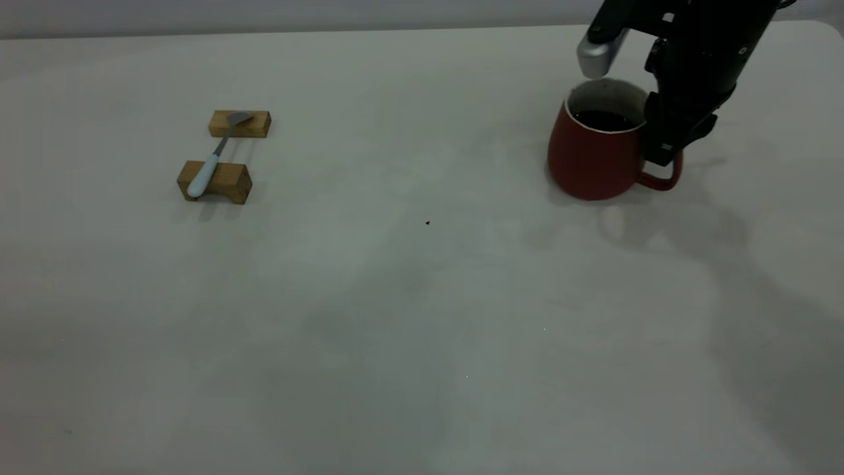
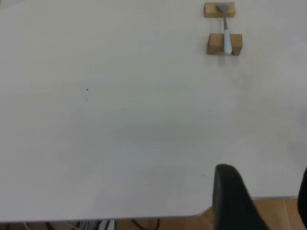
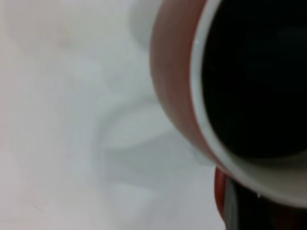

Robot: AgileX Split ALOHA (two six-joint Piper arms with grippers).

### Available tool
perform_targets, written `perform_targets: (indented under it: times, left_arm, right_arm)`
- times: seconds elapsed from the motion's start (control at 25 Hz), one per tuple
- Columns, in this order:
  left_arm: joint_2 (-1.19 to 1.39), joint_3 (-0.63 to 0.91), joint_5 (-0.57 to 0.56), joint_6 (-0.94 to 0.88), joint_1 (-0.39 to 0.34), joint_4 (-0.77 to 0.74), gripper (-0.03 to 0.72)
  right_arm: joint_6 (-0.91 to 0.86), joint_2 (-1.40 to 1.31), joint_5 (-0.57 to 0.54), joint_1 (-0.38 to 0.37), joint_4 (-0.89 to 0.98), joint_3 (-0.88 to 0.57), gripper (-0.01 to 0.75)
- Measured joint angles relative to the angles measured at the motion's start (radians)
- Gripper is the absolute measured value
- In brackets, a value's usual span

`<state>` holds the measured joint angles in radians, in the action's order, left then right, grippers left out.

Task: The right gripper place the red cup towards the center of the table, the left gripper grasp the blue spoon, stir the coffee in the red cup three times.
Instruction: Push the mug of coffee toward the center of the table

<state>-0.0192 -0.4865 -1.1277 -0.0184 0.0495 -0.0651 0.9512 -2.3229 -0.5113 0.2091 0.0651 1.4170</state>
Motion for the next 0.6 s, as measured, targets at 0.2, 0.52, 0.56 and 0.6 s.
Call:
perform_targets:
  times: [0.2, 0.52, 0.56, 0.6]
  left_arm:
    - [0.0, 0.0, 0.0, 0.0, 0.0, 0.0, 0.407]
    - [0.0, 0.0, 0.0, 0.0, 0.0, 0.0, 0.407]
    - [0.0, 0.0, 0.0, 0.0, 0.0, 0.0, 0.407]
    - [0.0, 0.0, 0.0, 0.0, 0.0, 0.0, 0.407]
  right_arm:
    - [0.0, 0.0, 0.0, 0.019, 0.03, 0.0, 0.184]
    - [-0.003, 0.0, 0.0, 0.094, 0.038, 0.0, 0.184]
    - [-0.009, 0.0, 0.0, 0.108, 0.039, 0.0, 0.184]
    - [-0.016, 0.0, 0.0, 0.118, 0.04, 0.0, 0.184]
